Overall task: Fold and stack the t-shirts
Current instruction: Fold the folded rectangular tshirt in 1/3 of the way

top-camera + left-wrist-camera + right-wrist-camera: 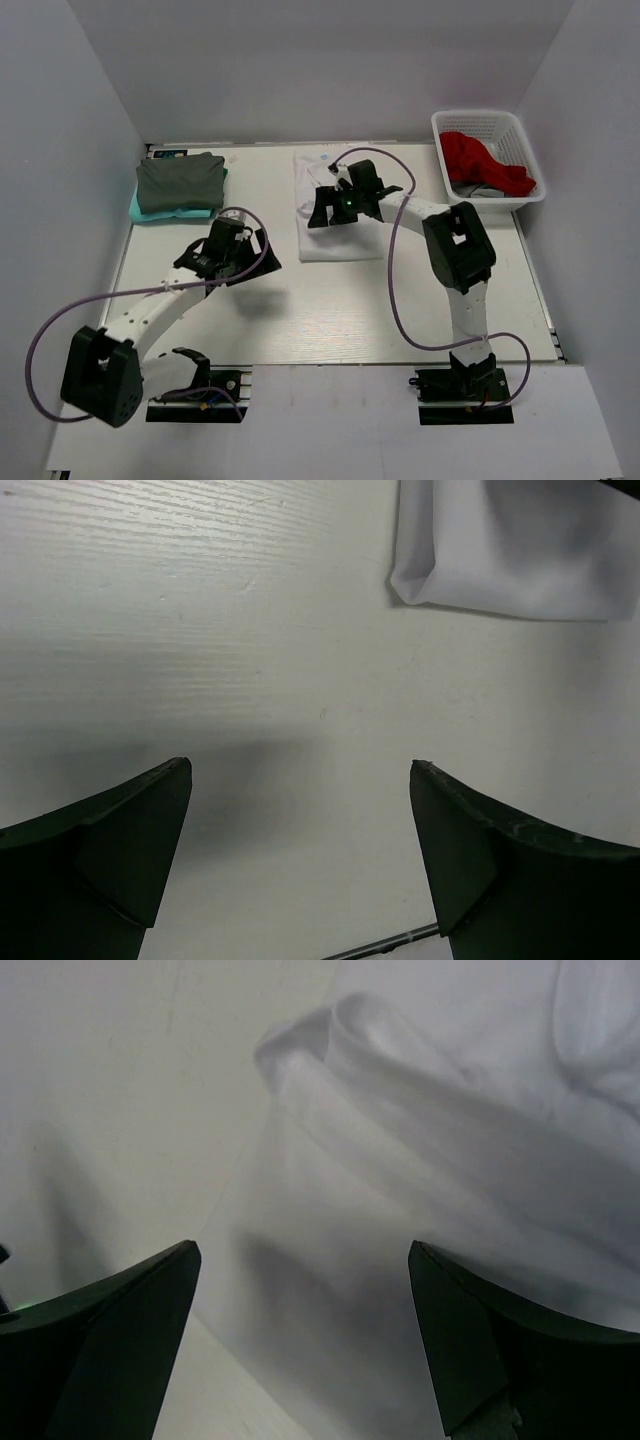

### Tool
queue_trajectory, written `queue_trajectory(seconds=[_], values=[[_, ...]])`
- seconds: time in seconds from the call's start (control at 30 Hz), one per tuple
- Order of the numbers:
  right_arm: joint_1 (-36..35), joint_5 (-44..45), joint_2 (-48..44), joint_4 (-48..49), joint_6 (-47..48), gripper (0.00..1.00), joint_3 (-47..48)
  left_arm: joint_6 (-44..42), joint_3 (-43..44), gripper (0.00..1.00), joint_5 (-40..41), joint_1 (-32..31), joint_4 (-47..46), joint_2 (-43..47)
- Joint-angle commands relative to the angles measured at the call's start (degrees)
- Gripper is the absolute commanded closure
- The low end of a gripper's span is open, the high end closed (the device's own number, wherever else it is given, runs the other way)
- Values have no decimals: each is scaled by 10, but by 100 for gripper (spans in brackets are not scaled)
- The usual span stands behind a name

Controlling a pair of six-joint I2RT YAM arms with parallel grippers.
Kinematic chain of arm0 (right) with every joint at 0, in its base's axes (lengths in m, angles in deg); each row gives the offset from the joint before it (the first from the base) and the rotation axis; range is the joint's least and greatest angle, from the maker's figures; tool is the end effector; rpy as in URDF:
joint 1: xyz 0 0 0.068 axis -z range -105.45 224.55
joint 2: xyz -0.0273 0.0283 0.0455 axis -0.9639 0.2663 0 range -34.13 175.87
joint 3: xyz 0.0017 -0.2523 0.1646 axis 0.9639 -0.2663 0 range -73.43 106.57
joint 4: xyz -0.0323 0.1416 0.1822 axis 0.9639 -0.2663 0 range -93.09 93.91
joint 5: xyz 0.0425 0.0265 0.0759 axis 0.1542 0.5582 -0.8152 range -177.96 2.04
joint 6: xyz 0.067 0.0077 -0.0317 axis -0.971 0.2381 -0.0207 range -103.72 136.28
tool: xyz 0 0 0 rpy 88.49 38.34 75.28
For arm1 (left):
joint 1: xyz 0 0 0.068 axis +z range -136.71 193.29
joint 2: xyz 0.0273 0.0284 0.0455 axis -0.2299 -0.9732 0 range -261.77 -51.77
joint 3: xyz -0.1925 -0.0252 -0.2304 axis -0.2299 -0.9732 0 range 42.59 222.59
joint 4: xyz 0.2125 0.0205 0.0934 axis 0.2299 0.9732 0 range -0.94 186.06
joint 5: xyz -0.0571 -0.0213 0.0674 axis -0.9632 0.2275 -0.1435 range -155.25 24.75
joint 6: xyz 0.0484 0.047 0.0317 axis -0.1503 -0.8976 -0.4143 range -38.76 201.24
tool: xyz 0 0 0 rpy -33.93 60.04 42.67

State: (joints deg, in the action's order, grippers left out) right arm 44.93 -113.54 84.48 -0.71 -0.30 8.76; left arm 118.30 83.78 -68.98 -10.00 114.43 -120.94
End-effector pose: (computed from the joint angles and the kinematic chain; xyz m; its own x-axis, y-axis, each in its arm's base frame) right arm 0.3926 0.2543 0.2063 -0.7550 -0.1332 -0.6421 -0.5358 0.6898 0.4869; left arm 0.1957 -0.0885 0.2306 -0.8472 -0.2900 -0.4451 -0.1008 0.9103 -0.4014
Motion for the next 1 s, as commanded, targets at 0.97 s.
queue_trajectory(seconds=[0.97], values=[[31, 330, -321, -38, -82, 10, -241, -25, 117, 0, -88, -27, -133, -188]])
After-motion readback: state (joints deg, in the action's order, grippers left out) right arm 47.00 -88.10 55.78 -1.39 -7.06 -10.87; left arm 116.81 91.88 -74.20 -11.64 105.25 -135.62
